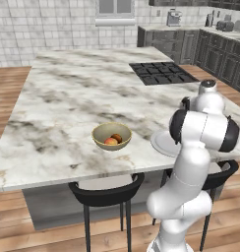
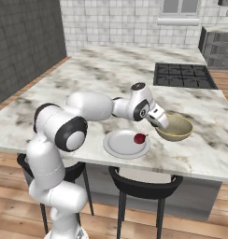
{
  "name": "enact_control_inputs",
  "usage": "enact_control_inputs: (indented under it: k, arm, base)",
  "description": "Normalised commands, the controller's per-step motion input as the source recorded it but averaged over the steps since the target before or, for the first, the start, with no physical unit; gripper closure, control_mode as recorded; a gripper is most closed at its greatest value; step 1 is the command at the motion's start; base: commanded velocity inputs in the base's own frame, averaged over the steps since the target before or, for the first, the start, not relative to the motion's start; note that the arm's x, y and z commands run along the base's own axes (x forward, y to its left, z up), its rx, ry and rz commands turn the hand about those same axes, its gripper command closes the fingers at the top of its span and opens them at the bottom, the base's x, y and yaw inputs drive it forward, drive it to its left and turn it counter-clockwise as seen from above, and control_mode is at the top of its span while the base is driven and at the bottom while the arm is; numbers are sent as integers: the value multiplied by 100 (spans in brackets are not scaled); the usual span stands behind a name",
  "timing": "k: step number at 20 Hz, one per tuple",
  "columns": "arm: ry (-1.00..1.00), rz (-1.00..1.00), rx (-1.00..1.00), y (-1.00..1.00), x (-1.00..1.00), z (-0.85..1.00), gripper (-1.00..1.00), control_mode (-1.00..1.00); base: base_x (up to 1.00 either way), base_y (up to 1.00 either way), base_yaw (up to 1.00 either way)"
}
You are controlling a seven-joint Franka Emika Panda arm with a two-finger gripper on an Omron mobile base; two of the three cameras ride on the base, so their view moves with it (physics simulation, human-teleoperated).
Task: Take the fruits from the plate on the dining counter and place two fruits in each bowl.
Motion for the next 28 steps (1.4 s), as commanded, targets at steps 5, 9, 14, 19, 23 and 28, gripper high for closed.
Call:
enact_control_inputs:
  k: [5, 9, 14, 19, 23, 28]
  arm:
    - [5, 0, 1, -22, 42, -33, 100, -100]
    - [13, 0, 0, -18, 55, 0, 100, -100]
    - [15, 0, 2, -22, 53, -2, 100, -100]
    - [16, 0, 4, -23, 25, -35, 100, -100]
    - [9, 0, 3, -20, 11, -54, 100, -100]
    - [-1, 0, 0, 0, 1, -56, -100, -100]
  base:
    - [0, 0, 0]
    - [0, 0, 0]
    - [0, 0, 0]
    - [0, 0, 0]
    - [0, 0, 0]
    - [0, 0, 0]
